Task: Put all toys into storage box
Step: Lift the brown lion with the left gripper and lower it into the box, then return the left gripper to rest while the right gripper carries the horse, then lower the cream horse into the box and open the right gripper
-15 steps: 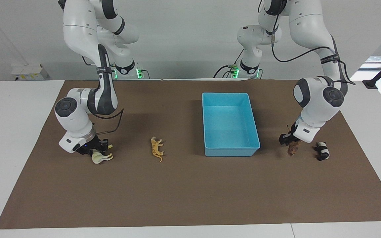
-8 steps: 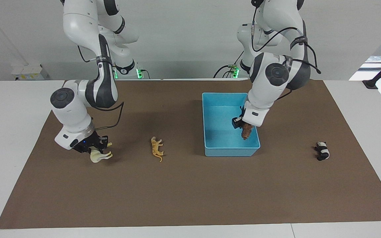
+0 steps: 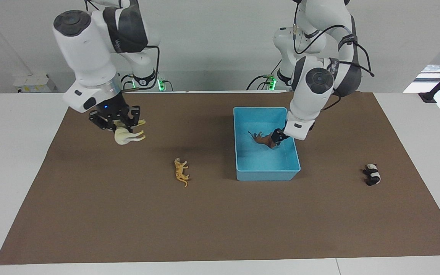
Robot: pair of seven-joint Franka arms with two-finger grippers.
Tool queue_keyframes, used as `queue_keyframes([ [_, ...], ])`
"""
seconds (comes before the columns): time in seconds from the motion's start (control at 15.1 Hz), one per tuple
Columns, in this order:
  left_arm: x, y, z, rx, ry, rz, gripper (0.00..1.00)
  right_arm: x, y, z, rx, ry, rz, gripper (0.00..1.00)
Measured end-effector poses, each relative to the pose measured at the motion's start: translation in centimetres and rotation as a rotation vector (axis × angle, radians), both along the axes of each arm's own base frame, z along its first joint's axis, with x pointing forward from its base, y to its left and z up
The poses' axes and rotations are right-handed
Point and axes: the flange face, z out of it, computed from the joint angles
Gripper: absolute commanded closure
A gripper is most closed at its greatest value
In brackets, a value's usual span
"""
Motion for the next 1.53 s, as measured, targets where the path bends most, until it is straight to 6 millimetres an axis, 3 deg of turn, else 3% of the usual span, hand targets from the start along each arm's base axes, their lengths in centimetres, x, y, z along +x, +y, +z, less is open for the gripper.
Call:
queue_keyframes([
  [0.13,2.4,8.5,0.3,-0.011,-0.036,-0.039,0.0,-1.6,6.9,1.3,0.016,-0.022,-0.061,1.0],
  [0.27,3.9,17.6,0.5,-0.023,-0.093,-0.056,0.0,-2.9,13.7,1.2,0.029,-0.034,-0.093,1.0],
  [0.33,4.2,21.1,0.3,-0.022,-0.12,-0.06,0.0,-3.3,17.1,0.7,0.035,-0.041,-0.107,1.0],
  [0.46,4.8,26.9,-0.6,-0.012,-0.183,-0.061,0.0,-3.6,24.0,-1.7,0.054,-0.066,-0.119,1.0],
  [0.66,5.3,33.4,-3.6,0.017,-0.223,-0.089,0.0,-2.6,32.1,-8.6,0.094,-0.113,-0.127,1.0],
  [0.73,5.7,34.5,-4.9,0.026,-0.222,-0.1,0.0,-2.3,34.4,-11.4,0.099,-0.122,-0.126,1.0],
  [0.86,7.1,34.9,-7.6,0.027,-0.227,-0.116,0.0,-2.4,38.4,-16.5,0.098,-0.129,-0.105,1.0],
  [0.99,7.9,34.3,-9.6,0.019,-0.22,-0.129,0.0,-3.7,41.5,-19.0,0.106,-0.138,-0.086,1.0],
  [1.06,8.1,34.1,-10.1,0.015,-0.215,-0.133,0.0,-4.4,42.5,-19.1,0.112,-0.14,-0.085,0.38],
  [1.13,8.1,34.0,-10.5,0.013,-0.213,-0.135,0.0,-5.0,43.2,-18.7,0.119,-0.143,-0.089,0.0],
  [1.33,8.1,34.0,-11.0,0.013,-0.212,-0.145,0.0,-5.5,43.4,-17.4,0.119,-0.14,-0.097,0.0],
  [1.53,7.6,33.8,-12.2,0.01,-0.207,-0.16,0.0,-5.1,42.1,-17.0,0.073,-0.111,-0.118,0.0],
])
